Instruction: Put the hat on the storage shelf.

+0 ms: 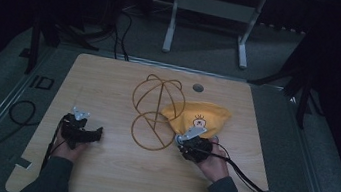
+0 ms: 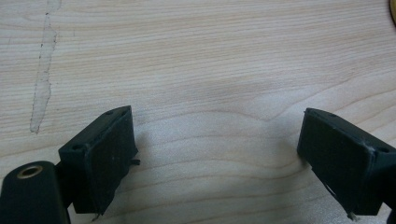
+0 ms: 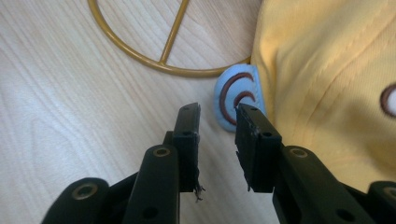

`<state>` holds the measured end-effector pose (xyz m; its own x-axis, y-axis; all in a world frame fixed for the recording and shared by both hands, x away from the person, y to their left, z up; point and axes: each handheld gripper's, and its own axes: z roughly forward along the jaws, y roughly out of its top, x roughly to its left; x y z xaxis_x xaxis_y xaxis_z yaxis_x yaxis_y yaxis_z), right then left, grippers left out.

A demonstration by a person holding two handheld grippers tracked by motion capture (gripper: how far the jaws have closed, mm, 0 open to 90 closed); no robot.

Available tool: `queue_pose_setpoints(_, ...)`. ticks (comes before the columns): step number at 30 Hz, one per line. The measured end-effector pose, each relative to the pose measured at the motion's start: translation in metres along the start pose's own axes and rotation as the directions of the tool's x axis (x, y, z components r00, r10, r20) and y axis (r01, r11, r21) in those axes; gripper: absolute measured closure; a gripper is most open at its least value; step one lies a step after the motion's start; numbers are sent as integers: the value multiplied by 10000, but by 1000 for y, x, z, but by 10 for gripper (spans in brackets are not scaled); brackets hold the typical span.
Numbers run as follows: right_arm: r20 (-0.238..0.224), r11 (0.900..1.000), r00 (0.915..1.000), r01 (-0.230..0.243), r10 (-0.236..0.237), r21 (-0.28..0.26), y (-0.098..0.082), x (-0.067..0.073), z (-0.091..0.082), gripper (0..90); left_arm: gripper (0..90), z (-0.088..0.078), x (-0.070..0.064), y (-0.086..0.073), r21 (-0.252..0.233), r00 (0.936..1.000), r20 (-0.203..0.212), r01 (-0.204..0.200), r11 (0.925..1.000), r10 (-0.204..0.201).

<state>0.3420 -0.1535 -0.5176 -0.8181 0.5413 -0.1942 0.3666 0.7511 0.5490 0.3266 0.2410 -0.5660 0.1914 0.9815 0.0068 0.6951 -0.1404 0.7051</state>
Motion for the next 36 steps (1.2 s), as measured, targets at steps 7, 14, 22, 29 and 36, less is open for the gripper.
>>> queue_pose_setpoints(7, 224, 9976, 9982, 545, -555, 421, 11, -1, 7, 668, 115, 0, 0, 0, 0, 10000, 8, 1, 10000, -1)
queue_pose_setpoints(14, 251, 9921, 9957, 863, -889, 911, 22, -2, 23, 625, 115, 0, 0, 0, 3, 10000, 9, -3, 10000, 3)
queue_pose_setpoints(22, 394, 9884, 9950, 865, -920, 1249, 24, -5, 34, 619, 115, 0, 0, 0, 1, 10000, 10, -3, 10000, 3)
queue_pose_setpoints(29, 611, 9863, 9941, 802, -898, 1441, 23, -11, 37, 642, 115, 0, 0, 0, -6, 10000, 9, 5, 10000, -5)
queue_pose_setpoints(36, 585, 9815, 9927, 941, -1051, 1668, 22, -16, 30, 810, 115, 0, 0, 0, 1, 10000, 8, -2, 10000, 2)
